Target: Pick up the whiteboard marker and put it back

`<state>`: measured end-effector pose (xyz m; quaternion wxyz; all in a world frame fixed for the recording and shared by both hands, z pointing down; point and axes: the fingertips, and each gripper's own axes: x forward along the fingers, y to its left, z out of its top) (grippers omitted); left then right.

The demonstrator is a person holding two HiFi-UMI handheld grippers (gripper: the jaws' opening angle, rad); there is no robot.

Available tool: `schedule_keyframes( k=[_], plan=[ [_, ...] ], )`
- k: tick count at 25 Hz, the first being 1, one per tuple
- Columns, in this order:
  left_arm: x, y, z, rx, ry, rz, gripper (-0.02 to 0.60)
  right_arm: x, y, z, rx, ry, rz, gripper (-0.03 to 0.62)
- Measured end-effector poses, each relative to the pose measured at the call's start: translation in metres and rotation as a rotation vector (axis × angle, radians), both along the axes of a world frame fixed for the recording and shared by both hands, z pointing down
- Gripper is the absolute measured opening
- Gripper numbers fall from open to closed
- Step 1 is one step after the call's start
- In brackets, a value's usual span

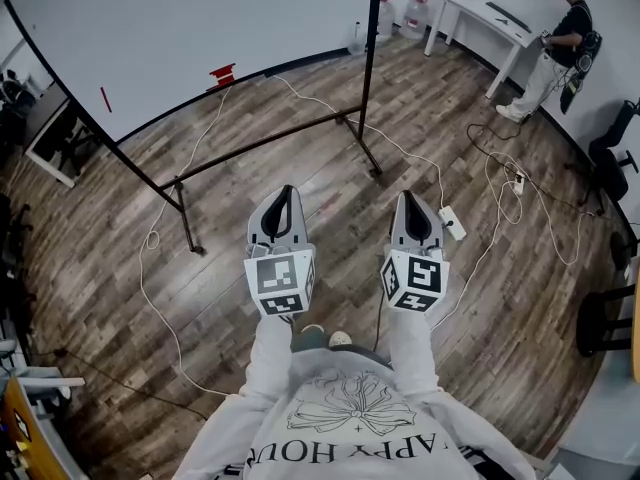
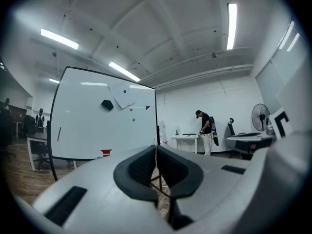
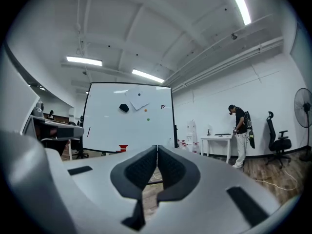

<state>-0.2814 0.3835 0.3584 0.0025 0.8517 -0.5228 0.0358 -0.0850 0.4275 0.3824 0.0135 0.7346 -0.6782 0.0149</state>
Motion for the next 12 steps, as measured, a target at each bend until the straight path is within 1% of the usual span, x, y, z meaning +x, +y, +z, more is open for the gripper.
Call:
schedule_keyframes(
  k=[3,6,12],
  plan=[
    [0.006,0.002,0.007,-0.017,0.008,-0.011,0.008,0.006,-0.001,0.009,-0.018,0.006,-0.014,0.006],
    [0.010,-0.004,0.010,-0.020,-0.006,-0.024,0.008,0.011,-0.009,0.016,-0.033,-0.001,-0.023,0.005],
    [0.014,-0.036,0.015,-0.025,-0.002,-0.050,0.008,0.019,-0.038,0.020,-0.034,-0.002,-0.026,0.006]
  ],
)
